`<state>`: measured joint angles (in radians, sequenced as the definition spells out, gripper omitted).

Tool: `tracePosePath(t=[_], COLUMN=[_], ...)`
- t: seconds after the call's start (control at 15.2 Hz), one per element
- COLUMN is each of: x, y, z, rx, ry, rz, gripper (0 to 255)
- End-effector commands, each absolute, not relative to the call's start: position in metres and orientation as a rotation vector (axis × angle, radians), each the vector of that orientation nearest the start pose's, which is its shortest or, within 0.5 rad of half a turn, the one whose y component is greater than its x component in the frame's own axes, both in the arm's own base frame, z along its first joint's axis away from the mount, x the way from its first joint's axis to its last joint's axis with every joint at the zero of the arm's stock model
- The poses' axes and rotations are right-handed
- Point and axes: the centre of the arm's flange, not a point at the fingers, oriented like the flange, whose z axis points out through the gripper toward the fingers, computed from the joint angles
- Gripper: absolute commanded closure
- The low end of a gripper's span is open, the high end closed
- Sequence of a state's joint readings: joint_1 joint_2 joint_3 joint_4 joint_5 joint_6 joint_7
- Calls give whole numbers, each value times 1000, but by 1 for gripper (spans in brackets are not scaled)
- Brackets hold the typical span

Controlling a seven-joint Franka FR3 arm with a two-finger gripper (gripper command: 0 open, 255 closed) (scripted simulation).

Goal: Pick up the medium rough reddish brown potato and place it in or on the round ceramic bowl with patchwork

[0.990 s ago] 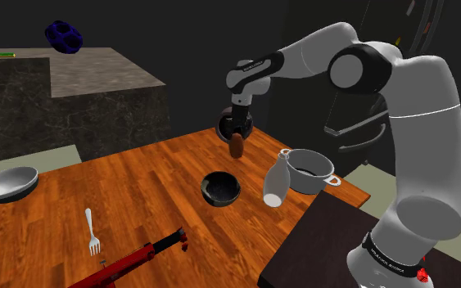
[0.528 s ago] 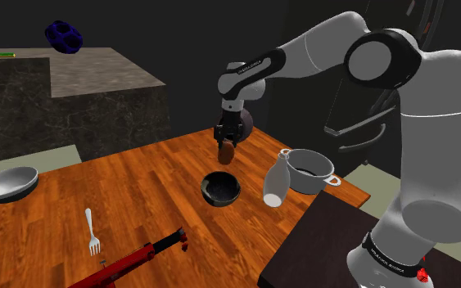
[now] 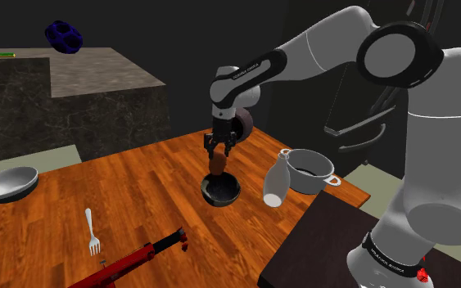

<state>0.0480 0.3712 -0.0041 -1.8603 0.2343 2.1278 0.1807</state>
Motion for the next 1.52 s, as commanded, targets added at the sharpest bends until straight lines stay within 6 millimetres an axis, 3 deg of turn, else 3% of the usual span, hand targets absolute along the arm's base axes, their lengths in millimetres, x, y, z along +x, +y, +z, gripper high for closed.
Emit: tracePosePath(t=[0.0, 0.79, 1.32, 1.39, 1.45], x=[620, 620, 620, 620, 620], y=[40, 40, 40, 40, 40], z=[303, 239, 237, 237, 237], rx=[-2931, -2931, -2931, -2931, -2931], ry=[401, 401, 401, 401, 401], rz=[183, 183, 183, 183, 183], gripper=[255, 255, 255, 0, 0])
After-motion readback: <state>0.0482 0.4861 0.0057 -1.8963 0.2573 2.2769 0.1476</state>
